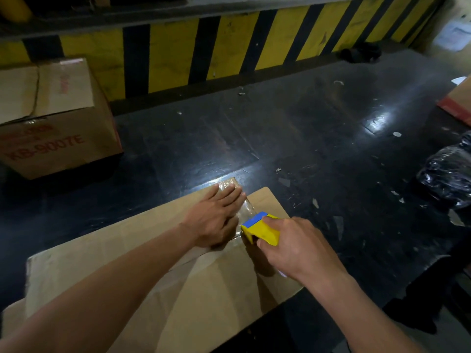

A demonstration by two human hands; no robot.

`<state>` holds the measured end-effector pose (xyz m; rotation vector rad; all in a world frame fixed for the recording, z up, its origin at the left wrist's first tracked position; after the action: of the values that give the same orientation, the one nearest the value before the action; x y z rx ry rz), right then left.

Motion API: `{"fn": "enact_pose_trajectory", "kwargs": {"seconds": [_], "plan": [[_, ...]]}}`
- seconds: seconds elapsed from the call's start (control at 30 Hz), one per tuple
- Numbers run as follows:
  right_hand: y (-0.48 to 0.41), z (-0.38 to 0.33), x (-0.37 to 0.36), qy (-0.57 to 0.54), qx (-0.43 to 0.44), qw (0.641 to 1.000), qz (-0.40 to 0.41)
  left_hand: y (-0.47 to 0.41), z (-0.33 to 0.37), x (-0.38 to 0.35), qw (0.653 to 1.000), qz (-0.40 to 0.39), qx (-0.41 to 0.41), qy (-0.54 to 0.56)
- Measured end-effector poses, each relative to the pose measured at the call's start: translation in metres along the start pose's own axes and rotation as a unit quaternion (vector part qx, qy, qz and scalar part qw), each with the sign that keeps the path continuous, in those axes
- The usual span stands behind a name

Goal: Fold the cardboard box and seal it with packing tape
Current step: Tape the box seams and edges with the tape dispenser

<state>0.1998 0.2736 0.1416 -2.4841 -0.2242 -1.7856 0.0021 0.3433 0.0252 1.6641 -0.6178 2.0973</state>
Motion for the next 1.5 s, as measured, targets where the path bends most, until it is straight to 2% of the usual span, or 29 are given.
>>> {"fn": "enact_pose_trajectory", "kwargs": {"seconds": [0.23,0.43,0.6,0.9,1.13,1.33,1.5], "plan": [[0.025,0.007,0.010,-0.029,-0.023,0.999,-0.025,-0.001,-0.003,0.002,0.999,-0.017,-0.008,-0.033],[0.023,-0.002,0.003,0.042,-0.042,0.998,-0.018,0.000,0.013,0.009,0.996,-0.042,0.017,-0.075],[0.027,-0.002,0.006,0.017,-0.057,0.998,-0.027,0.017,0.037,-0.002,0.999,-0.017,0.027,0.003],[0.056,0.000,0.023,-0.038,-0.082,0.996,-0.026,0.020,0.031,-0.006,0.999,-0.012,0.034,0.036],[0.059,-0.001,0.036,-0.086,-0.103,0.991,0.017,0.023,0.033,-0.007,0.994,0.023,0.061,0.084],[0.065,-0.007,0.032,-0.052,-0.095,0.994,0.005,0.022,0.032,-0.006,0.992,0.046,0.064,0.095],[0.069,-0.010,0.010,0.008,-0.066,0.998,-0.015,0.021,0.032,-0.011,0.997,0.018,0.047,0.050]]}}
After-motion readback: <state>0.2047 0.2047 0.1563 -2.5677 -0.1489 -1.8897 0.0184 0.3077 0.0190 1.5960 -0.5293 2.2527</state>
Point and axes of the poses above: each hand's wrist, its own y-axis away from the middle knuckle, its own x-axis out of the back of the hand, z = x × y, the point moved 2 cm from there along -y, towards the middle knuckle, and after that the axes turned 9 degrees about z, right-handed, at the moved point
